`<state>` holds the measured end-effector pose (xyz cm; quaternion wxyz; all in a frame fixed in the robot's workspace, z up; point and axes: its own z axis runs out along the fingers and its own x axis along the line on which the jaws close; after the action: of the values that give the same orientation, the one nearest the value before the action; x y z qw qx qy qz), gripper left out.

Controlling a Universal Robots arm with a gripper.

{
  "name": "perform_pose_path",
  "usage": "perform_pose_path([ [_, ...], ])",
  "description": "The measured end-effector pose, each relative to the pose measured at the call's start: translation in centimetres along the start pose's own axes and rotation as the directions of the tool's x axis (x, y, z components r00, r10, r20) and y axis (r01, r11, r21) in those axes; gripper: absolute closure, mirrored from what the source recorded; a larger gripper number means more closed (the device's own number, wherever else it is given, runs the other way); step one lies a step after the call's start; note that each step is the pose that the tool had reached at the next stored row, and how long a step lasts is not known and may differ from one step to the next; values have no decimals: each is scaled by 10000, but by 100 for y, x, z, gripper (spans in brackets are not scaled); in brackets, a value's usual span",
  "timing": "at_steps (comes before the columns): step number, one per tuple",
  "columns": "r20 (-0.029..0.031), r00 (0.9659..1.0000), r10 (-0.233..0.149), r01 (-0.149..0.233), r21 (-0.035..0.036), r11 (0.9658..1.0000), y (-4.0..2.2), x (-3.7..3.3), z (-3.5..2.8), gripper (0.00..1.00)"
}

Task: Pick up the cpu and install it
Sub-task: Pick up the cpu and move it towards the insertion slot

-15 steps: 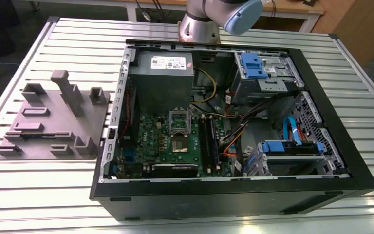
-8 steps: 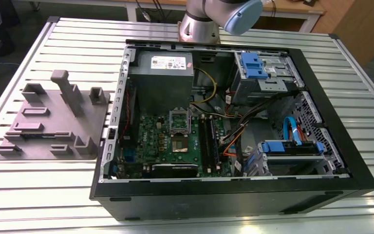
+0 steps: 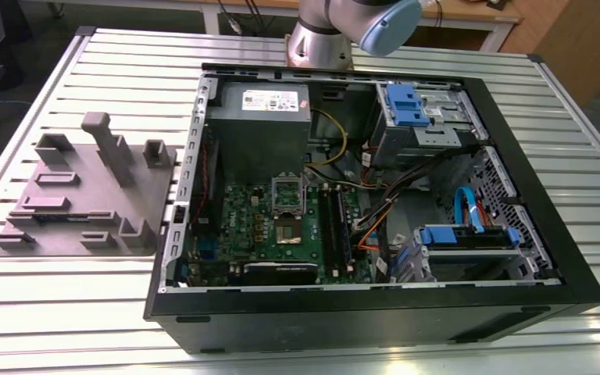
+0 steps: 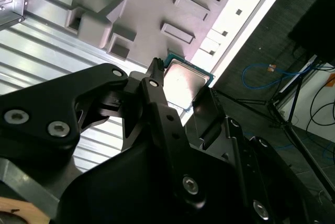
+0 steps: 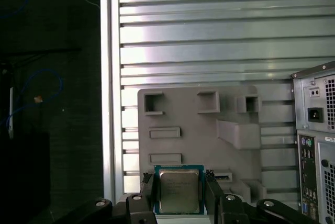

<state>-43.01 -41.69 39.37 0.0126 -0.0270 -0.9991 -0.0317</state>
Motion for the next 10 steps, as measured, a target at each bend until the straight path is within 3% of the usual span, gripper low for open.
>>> perform_pose_path([
  [10,1,10000,0,0,0,10000,1,-21,0,53],
])
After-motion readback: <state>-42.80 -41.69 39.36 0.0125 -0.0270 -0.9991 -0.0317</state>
